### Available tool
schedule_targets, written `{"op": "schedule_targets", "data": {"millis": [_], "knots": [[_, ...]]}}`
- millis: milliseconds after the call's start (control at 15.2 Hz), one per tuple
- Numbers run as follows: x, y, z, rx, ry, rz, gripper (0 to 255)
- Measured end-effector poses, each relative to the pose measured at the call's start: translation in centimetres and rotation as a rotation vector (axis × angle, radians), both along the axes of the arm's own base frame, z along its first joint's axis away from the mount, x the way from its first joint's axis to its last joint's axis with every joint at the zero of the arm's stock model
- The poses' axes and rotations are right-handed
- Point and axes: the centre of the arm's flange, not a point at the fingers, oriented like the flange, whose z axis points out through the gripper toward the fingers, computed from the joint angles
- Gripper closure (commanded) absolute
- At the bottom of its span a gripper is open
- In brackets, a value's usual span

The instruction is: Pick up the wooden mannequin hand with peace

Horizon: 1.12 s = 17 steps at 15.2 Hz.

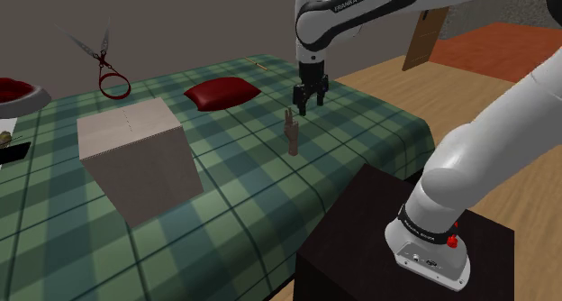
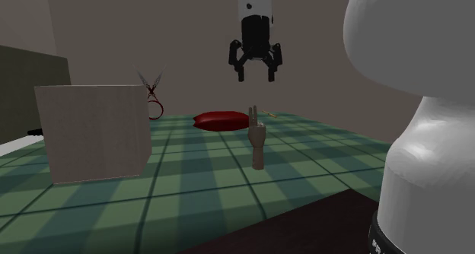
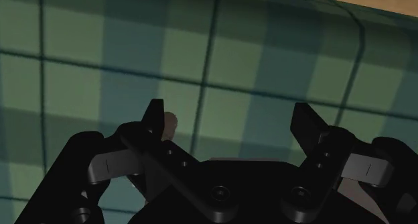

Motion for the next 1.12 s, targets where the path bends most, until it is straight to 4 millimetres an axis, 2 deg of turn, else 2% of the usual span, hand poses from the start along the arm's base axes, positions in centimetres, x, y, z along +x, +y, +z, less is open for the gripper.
{"op": "schedule_targets", "data": {"millis": [1122], "knots": [[14.5, -11.3, -11.2, 0.086, -0.093, -0.298, 0]]}}
